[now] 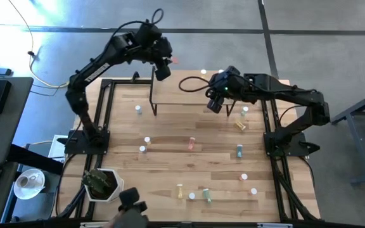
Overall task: Pick and place medicine bottles onto shelf by color
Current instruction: Put the pink pill bottle on the shelf
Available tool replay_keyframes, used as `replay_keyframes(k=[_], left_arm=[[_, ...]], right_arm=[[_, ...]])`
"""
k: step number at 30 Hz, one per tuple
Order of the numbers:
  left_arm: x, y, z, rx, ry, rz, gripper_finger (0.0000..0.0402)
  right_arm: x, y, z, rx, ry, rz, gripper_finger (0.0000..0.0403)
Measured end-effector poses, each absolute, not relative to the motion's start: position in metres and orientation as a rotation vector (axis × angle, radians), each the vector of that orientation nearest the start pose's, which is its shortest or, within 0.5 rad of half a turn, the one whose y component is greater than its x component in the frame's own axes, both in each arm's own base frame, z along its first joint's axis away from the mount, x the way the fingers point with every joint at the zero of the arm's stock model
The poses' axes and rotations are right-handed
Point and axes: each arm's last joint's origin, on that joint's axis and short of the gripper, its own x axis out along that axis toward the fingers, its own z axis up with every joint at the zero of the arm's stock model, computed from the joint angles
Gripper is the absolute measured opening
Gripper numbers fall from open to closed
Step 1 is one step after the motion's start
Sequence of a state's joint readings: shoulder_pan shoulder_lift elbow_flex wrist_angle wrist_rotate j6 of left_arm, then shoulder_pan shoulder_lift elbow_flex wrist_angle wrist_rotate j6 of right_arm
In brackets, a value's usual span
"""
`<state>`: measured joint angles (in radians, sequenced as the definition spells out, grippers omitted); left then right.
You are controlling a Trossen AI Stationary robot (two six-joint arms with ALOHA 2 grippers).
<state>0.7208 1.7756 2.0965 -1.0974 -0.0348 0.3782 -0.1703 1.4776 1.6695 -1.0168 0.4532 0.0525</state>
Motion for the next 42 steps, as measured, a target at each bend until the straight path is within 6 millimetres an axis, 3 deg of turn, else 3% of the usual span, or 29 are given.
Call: replay_keyframes(k=[11, 25, 42], left_arm=[[0.299, 0.259, 0.383, 0.046, 1.004, 0.495, 0.0113], [0.320, 0.277, 0.339, 0.003, 1.113, 0.428, 0.0113], [0.323, 0.280, 0.326, 0.010, 1.170, 0.404, 0.0113]], right_arm=[[0.282, -0.062, 0.403, -0.047, 0.816, -0.571, 0.0193], [0.282, -0.062, 0.403, -0.052, 0.818, -0.565, 0.0193], [0.281, -0.062, 0.402, -0.048, 0.828, -0.567, 0.0193]])
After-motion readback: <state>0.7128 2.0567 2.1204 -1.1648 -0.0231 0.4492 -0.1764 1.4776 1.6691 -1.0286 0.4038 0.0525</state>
